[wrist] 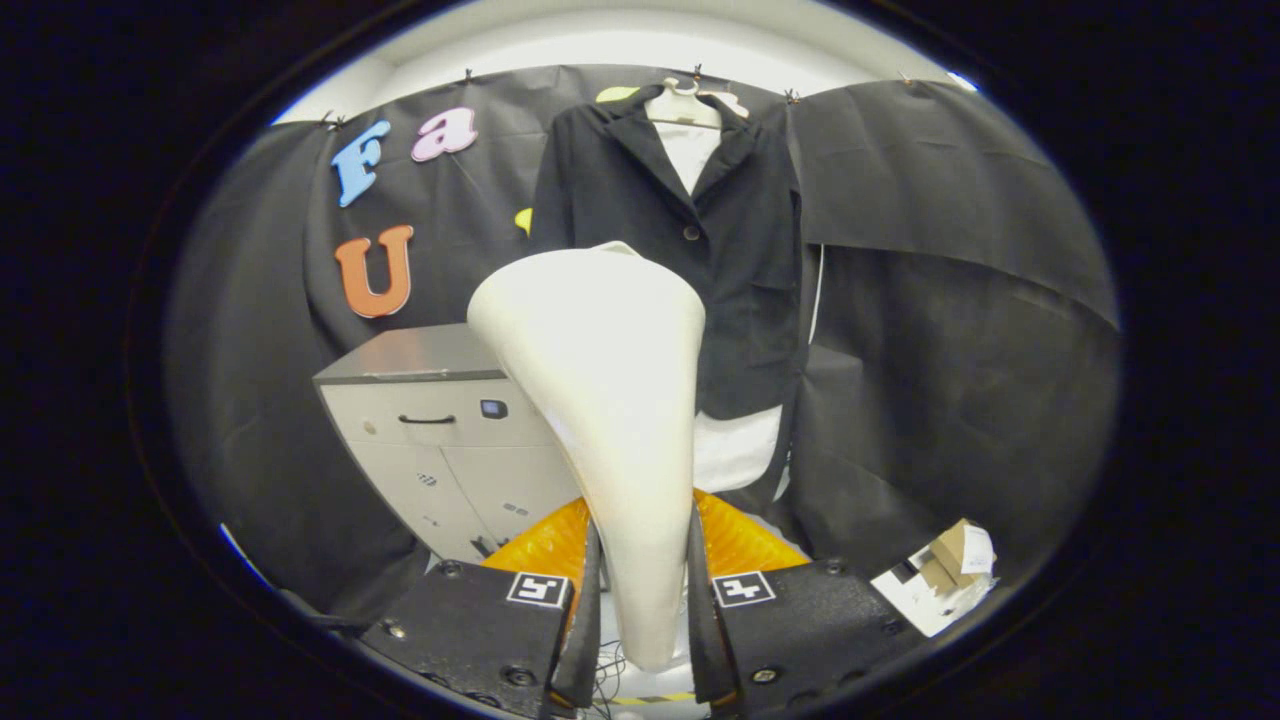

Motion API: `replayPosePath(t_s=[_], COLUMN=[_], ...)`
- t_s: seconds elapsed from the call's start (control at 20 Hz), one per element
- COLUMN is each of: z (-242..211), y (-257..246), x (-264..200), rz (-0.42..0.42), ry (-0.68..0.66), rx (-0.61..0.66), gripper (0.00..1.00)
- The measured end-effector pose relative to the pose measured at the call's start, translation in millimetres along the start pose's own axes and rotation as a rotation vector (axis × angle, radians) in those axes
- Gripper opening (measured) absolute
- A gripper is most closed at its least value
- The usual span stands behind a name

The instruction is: Iron the clothes twice with a garment steamer, once on the left side and once on the right side.

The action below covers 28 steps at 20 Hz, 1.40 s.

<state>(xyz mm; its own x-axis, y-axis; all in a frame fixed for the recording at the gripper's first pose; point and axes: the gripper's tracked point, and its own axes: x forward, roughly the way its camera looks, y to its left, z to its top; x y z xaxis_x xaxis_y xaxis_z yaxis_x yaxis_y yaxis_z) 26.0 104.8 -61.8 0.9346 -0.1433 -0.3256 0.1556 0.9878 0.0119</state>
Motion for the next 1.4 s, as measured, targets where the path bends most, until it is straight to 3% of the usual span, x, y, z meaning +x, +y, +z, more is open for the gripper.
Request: replayPosePath(t_s=[0.45, 0.75, 1.4], z=[-29.3, -42.9, -42.7], y=[39.0, 52.8, 31.8], x=[-66.2, -85.6, -99.8], rz=[0.076, 0.121, 0.100], ry=[-0.036, -0.042, -0.046], rx=[-0.043, -0.095, -0.053], gripper=[0.39, 0.39, 0.39])
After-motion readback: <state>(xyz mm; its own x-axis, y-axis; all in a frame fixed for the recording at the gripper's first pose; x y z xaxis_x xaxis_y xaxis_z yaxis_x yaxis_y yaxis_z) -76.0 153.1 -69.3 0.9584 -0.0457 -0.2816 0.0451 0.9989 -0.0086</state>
